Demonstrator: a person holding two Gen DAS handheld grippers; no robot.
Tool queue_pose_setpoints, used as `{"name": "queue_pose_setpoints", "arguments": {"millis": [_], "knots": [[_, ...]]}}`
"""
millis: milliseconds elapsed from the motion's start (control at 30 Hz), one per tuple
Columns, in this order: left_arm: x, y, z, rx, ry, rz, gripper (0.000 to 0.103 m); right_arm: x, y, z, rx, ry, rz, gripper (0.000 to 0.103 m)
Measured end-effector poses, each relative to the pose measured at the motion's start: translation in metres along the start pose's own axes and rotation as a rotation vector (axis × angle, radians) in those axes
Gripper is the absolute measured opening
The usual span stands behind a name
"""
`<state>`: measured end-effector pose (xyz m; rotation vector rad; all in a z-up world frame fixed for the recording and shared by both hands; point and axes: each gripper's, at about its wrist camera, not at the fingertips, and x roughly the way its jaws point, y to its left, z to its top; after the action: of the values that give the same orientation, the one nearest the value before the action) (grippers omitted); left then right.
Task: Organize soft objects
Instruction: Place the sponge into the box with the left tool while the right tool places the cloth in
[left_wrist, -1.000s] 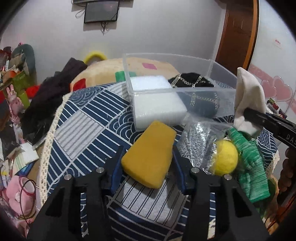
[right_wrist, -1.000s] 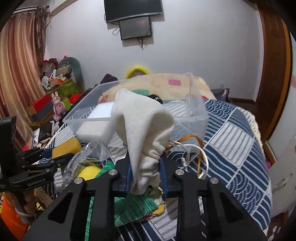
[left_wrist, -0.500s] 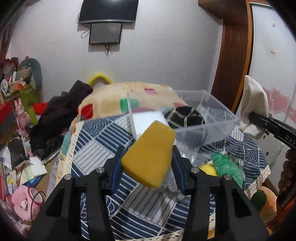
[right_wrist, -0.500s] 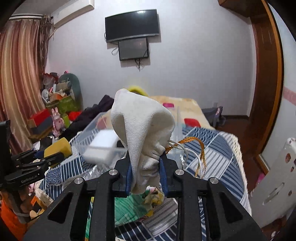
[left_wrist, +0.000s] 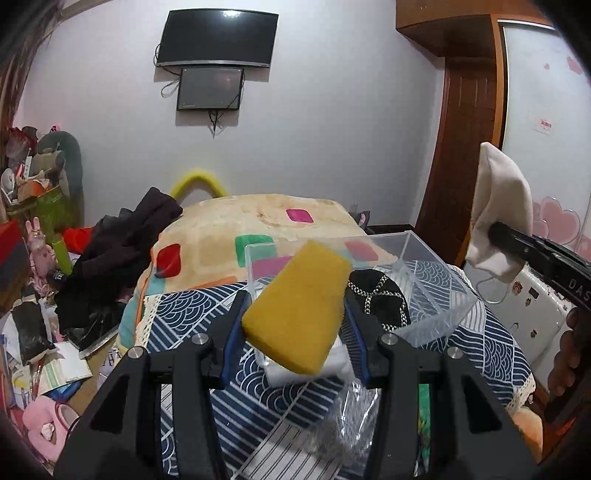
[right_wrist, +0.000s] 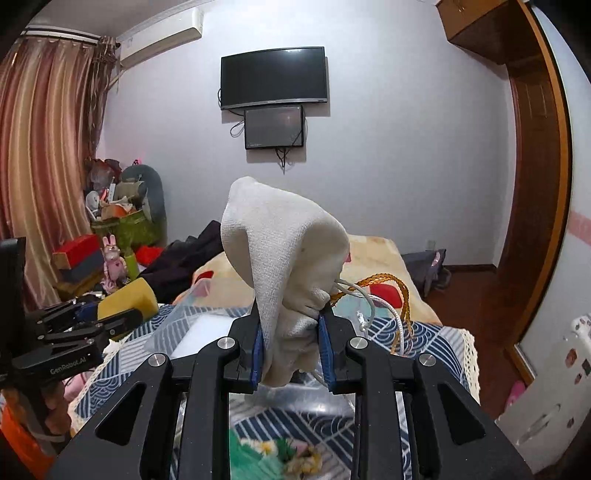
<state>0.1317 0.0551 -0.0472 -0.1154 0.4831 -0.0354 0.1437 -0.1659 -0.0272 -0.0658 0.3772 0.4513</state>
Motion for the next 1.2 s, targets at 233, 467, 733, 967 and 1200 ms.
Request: {"name": "queue_pose_setpoints", "arguments": {"millis": [233,467,733,967,1200], "knots": [[0.033,-0.004,0.003,0.007,0.050,-0.018,0.048,0.034,0.000,-0.011,-0.020,0.081,-0.028,0.022],[0.067,-0.015,-0.008,0.038,0.120,-0.028,0.048,0.061,-0.004,-0.025,-0.031,0.196,-0.052,0.022],[0.085,-0.017,-0.019,0.047,0.154,-0.023,0.048,0.069,-0.002,-0.031,-0.045,0.254,-0.051,0.023],[0.088,-0.010,-0.021,0.008,0.174,-0.041,0.053,0.069,-0.006,-0.030,-0.058,0.281,-0.046,0.039],[0.072,-0.015,-0.022,0.018,0.152,-0.030,0.071,0.054,-0.007,-0.024,-0.060,0.244,-0.041,0.064]]}}
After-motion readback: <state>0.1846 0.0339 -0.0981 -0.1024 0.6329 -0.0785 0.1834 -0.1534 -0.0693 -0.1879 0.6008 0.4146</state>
